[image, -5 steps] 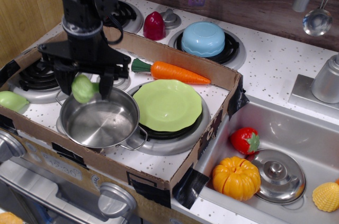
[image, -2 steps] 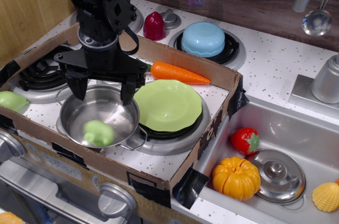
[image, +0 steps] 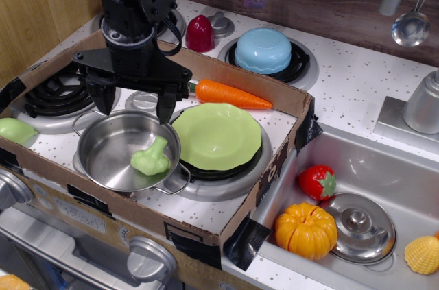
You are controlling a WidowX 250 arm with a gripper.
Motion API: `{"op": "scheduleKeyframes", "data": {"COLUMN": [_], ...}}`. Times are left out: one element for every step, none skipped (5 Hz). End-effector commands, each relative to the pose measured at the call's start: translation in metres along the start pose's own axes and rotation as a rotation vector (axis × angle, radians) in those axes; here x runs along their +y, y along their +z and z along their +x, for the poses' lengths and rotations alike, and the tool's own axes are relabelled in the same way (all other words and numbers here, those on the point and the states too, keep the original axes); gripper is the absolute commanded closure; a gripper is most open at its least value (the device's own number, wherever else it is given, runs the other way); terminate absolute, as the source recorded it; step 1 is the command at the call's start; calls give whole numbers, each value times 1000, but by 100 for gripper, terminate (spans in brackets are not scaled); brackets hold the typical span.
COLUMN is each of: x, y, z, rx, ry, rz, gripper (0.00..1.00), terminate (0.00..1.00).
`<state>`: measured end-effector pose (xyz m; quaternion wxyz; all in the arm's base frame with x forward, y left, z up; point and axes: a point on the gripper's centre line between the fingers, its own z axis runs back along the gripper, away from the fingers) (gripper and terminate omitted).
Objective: Put broccoli in pot
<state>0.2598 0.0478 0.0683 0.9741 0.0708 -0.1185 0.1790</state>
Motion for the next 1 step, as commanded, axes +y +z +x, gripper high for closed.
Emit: {"op": "scheduleKeyframes", "data": {"x": [-4], "y": [12], "z": [13], "rx": [-48], "ry": [13], "rz": [-11], "gripper": [0], "terminate": [100]}}
